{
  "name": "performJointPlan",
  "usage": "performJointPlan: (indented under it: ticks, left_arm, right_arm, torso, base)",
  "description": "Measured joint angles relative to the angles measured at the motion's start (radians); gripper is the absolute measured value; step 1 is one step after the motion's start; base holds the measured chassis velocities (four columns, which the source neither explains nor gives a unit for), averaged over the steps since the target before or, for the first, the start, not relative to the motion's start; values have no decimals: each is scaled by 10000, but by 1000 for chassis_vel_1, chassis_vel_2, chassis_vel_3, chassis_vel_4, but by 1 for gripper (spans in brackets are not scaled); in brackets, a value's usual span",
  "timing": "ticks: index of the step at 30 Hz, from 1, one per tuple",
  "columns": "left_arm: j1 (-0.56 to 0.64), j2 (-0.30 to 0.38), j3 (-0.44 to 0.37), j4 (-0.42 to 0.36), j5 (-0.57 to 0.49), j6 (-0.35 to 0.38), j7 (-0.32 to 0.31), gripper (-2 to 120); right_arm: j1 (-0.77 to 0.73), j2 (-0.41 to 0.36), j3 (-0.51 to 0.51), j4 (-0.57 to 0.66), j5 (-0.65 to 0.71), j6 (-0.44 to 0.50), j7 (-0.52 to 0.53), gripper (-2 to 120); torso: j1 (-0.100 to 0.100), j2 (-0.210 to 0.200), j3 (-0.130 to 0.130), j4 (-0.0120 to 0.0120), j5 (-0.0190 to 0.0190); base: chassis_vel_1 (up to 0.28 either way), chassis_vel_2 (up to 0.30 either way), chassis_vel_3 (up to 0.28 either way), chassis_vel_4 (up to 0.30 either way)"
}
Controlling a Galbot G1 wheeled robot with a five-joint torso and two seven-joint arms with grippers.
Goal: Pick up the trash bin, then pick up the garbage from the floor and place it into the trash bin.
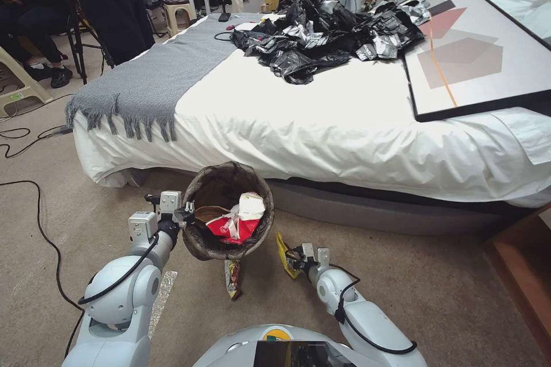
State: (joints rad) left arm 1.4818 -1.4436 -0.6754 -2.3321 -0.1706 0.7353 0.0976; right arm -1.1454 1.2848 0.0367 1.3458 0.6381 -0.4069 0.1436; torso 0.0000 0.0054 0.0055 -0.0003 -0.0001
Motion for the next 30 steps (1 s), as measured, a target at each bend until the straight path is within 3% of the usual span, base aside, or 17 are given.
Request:
performJointPlan:
  ticks: [7, 9, 12, 13, 14, 30]
  left_arm:
    - [2, 8, -25, 42, 2, 0, 8, 0]
    - [7, 0, -25, 55, 28, -14, 19, 0]
    - [7, -1, -25, 55, 28, -14, 19, 0]
    - [7, -7, -26, 59, 35, -18, 23, 0]
    - [7, -13, -23, 67, 41, -23, 27, 0]
    - [-11, -24, -14, 70, 65, -25, 48, 0]
  right_arm:
    - [10, 81, -59, -64, -48, 6, -12, 25]
    - [29, 82, -97, -81, -48, 3, -23, 14]
    - [30, 81, -99, -81, -48, 2, -23, 13]
    - [37, 79, -112, -80, -47, 0, -24, 2]
    - [39, 74, -117, -80, -44, 0, -25, 0]
    - [47, -13, -72, 55, -13, 11, 5, 0]
  torso:
    - [0, 0, 1, 1, 3]
    - [0, 0, 1, 2, 2]
    - [0, 0, 1, 2, 3]
    - [0, 0, 1, 3, 3]
    - [0, 0, 1, 3, 4]
    - [0, 0, 1, 2, 3]
  base:
    - [0, 0, 0, 0]
    - [0, 0, 0, 0]
    - [0, 0, 0, 0]
    - [0, 0, 0, 0]
    - [0, 0, 0, 0]
    - [0, 0, 0, 0]
